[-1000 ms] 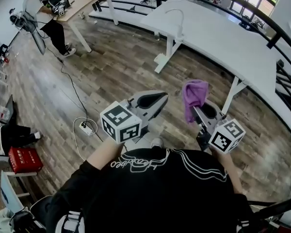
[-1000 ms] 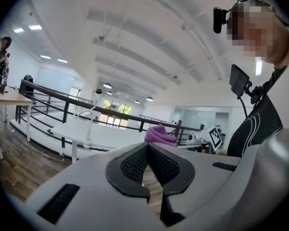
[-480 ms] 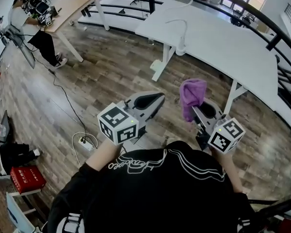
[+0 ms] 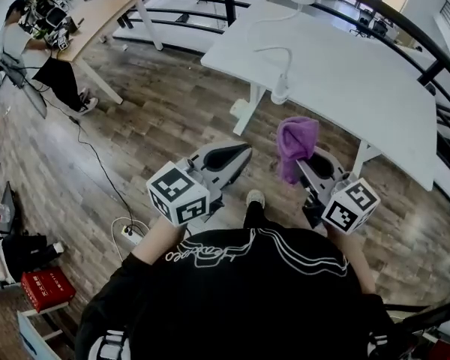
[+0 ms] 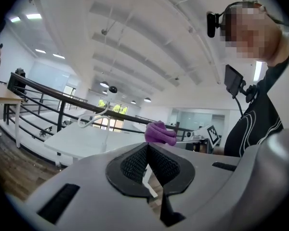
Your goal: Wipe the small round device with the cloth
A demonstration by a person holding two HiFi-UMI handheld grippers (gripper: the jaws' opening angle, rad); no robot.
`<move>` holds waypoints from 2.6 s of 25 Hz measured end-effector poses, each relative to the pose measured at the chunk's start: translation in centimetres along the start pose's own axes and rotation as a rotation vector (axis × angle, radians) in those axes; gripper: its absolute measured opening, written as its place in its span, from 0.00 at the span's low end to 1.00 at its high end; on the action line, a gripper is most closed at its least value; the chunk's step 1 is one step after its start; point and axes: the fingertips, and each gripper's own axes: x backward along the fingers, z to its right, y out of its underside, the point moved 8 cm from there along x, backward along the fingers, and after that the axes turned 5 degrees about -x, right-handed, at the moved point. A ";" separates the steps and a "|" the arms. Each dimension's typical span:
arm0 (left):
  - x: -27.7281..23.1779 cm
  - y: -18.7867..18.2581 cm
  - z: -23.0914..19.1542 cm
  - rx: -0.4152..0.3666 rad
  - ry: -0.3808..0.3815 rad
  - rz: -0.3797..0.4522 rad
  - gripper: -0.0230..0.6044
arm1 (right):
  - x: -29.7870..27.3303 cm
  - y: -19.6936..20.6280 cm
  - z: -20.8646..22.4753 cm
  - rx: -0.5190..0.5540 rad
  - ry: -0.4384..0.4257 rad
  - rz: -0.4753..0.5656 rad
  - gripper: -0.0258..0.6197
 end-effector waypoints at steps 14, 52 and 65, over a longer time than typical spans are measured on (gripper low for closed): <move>-13.8 -7.1 -15.7 -0.075 0.030 -0.002 0.05 | -7.5 -11.3 16.2 0.041 0.074 0.072 0.15; -35.5 -8.3 -38.8 -0.562 0.480 -0.339 0.27 | -15.1 -14.2 26.6 -0.018 0.507 0.210 0.15; -36.2 -7.4 -38.8 -0.632 0.584 -0.338 0.13 | -15.4 -13.7 26.0 -0.005 0.551 0.246 0.15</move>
